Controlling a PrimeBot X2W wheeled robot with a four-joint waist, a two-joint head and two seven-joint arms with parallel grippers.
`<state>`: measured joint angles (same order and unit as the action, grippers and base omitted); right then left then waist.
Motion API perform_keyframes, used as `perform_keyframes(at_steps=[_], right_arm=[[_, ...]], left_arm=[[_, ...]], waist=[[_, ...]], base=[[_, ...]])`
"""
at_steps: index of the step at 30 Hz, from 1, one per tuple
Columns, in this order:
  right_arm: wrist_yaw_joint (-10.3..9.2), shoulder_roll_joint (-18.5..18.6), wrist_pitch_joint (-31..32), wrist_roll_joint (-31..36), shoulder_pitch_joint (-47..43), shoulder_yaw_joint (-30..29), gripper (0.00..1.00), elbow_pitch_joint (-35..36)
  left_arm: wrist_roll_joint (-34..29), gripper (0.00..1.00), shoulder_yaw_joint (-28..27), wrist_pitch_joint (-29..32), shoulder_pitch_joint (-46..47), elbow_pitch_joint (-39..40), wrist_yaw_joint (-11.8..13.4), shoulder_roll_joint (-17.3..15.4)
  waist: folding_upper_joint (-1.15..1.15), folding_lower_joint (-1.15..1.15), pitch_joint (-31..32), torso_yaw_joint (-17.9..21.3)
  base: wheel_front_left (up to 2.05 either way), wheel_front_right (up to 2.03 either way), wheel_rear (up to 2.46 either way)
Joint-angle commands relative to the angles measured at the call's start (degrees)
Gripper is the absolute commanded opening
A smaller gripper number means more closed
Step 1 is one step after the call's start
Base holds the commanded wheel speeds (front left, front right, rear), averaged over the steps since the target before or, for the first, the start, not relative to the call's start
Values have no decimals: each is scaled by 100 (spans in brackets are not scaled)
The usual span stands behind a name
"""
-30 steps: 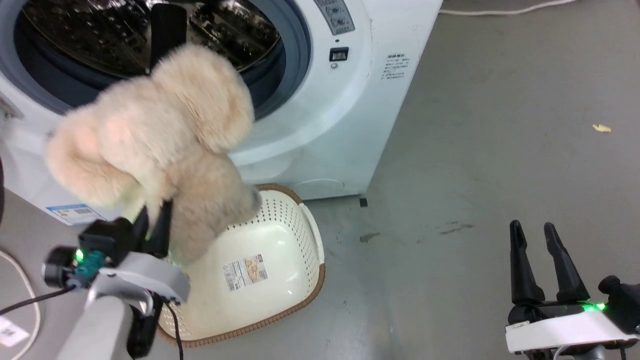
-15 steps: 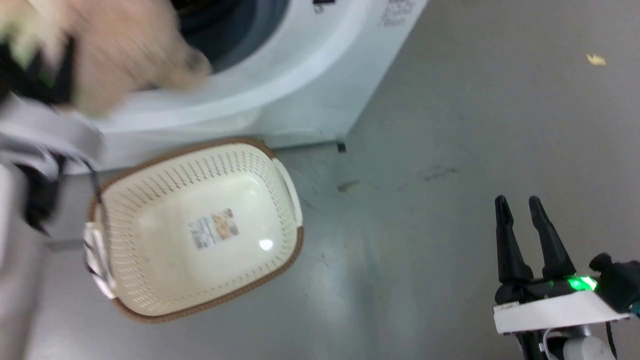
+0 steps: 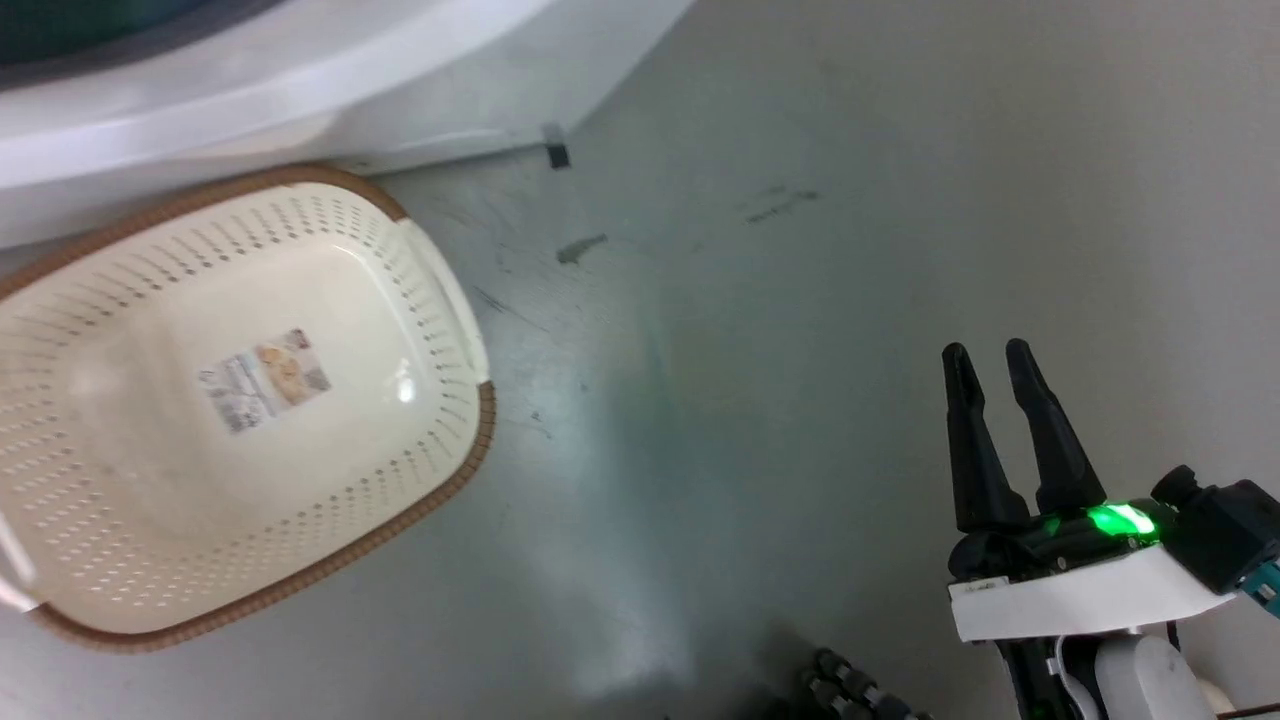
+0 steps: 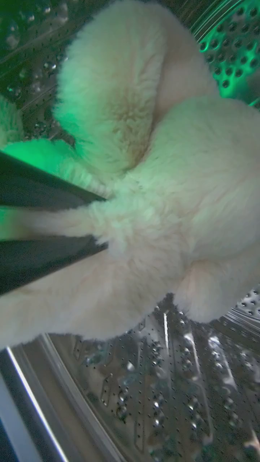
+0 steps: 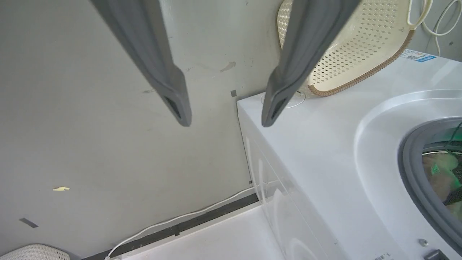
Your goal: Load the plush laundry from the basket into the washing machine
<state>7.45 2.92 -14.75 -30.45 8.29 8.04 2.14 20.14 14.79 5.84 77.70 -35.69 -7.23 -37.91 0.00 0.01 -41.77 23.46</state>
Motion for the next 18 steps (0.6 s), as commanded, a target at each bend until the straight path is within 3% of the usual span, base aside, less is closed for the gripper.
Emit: perform_keyframes(at_steps=[1, 7, 13, 14, 15, 18], right_arm=[[3, -4, -25, -60, 75, 24, 100, 56], [3, -4, -25, -131, 79, 45, 100, 70], [3, -4, -25, -158, 164, 17, 100, 74], [3, -4, -25, -151, 181, 9, 100, 70], [3, -4, -25, -141, 197, 1, 100, 63], [3, -4, -25, -93, 226, -49, 100, 43]], left_arm=[[-19, 0, 118, 44, 210, -263, -21, -50], [203, 0, 647, 222, 522, -963, -24, -119], [584, 0, 1258, 198, 658, -1135, -24, -175], [625, 24, 1357, 147, 675, -1143, -24, -187], [642, 100, 1444, 76, 691, -1165, -24, -205], [722, 100, 1631, -174, 683, -1285, -25, -201]], waist=[[0, -1, -202, 169], [0, -1, -333, 188], [0, -1, -374, 122], [0, -1, -366, 101], [0, -1, -348, 79], [0, -1, -232, 3]], base=[[0, 0, 0], [0, 0, 0], [0, 0, 0], [0, 0, 0], [0, 0, 0], [0, 0, 0]])
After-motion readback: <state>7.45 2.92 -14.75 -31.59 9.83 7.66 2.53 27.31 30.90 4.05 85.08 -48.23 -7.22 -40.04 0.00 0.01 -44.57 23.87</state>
